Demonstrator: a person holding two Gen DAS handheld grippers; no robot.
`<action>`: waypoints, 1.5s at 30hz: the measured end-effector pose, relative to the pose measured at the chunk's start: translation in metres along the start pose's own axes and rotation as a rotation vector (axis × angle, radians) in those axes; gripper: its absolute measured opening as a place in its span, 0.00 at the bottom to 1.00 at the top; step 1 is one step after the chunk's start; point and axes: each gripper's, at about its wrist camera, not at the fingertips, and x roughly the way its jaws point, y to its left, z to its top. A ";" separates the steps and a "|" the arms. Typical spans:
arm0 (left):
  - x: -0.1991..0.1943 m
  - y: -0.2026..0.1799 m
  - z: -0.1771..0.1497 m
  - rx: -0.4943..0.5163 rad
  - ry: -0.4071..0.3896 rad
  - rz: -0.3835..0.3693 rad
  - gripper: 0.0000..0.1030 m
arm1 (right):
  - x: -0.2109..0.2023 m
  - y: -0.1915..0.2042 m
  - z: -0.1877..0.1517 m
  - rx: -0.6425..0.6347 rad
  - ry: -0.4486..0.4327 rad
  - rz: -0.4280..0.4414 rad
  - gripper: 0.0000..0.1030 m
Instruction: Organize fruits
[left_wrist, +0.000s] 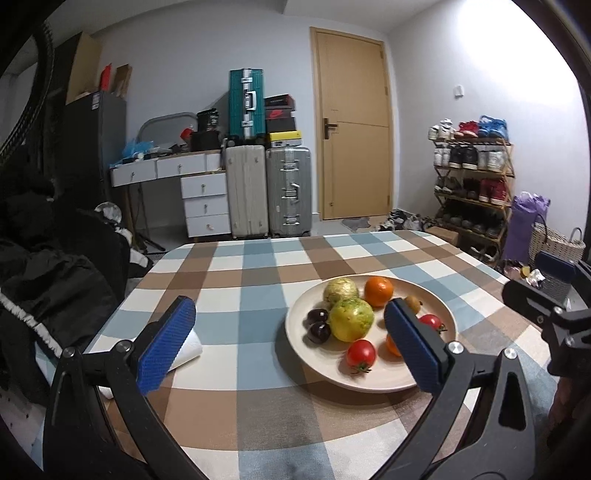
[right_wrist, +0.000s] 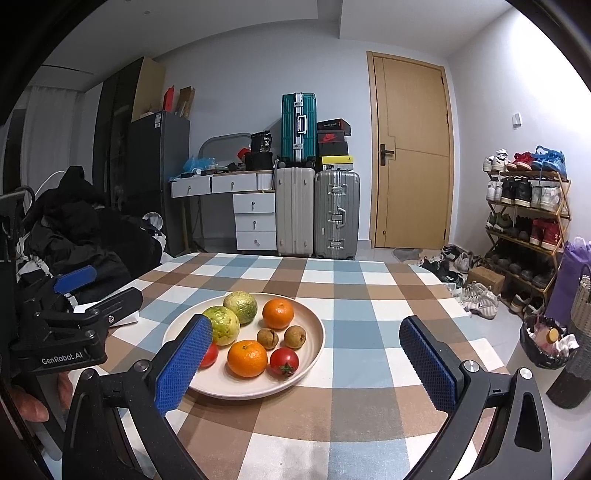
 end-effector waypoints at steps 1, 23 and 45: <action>-0.007 0.001 0.002 -0.005 -0.001 -0.005 0.99 | 0.000 0.000 0.000 -0.001 0.001 0.002 1.00; -0.017 0.006 0.002 -0.014 -0.014 -0.014 0.99 | -0.002 0.001 0.000 -0.003 0.000 0.003 1.00; -0.016 0.006 0.002 -0.014 -0.014 -0.014 0.99 | -0.002 0.001 0.000 -0.004 -0.001 0.003 1.00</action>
